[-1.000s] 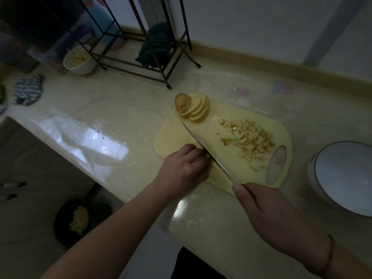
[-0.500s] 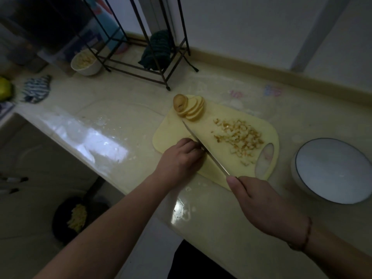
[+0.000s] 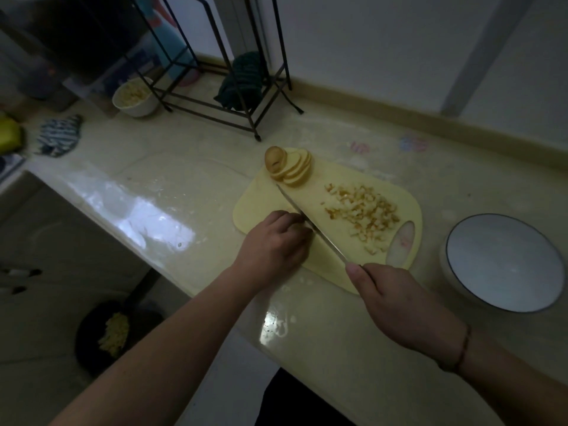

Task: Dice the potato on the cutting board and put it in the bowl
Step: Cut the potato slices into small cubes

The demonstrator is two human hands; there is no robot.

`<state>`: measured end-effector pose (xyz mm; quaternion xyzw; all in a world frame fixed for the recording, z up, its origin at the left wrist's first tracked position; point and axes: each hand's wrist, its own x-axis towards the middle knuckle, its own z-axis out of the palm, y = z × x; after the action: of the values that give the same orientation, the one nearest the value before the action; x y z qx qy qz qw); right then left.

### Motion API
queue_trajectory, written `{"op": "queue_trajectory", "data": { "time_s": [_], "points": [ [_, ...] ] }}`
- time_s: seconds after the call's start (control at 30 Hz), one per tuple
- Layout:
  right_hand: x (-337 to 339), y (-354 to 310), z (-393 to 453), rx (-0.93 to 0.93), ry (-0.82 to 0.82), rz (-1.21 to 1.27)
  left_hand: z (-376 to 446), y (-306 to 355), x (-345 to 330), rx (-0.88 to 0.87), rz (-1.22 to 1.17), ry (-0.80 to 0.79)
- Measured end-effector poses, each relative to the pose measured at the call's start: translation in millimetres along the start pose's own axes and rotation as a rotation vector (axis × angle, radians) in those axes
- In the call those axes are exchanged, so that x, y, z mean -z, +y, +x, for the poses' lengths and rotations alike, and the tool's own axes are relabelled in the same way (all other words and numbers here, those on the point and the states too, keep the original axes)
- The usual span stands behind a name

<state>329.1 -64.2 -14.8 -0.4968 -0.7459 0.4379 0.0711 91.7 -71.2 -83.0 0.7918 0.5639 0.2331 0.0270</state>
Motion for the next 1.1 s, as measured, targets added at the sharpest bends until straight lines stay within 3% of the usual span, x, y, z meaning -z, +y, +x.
{"op": "queue_trajectory", "data": {
  "time_s": [0.47,0.7,1.1],
  "points": [
    [5.4,-4.4,-8.6,-0.069,-0.061,-0.014,9.0,-9.6,1.3,0.013,-0.022,-0.085],
    [-3.4,-13.7,7.3,-0.065,-0.09,-0.07,11.4,-8.8,1.5,0.006,-0.067,-0.037],
    [0.2,-11.6,0.7,-0.07,-0.022,-0.023,9.2,-13.5,2.6,0.037,-0.079,-0.107]
  ]
}}
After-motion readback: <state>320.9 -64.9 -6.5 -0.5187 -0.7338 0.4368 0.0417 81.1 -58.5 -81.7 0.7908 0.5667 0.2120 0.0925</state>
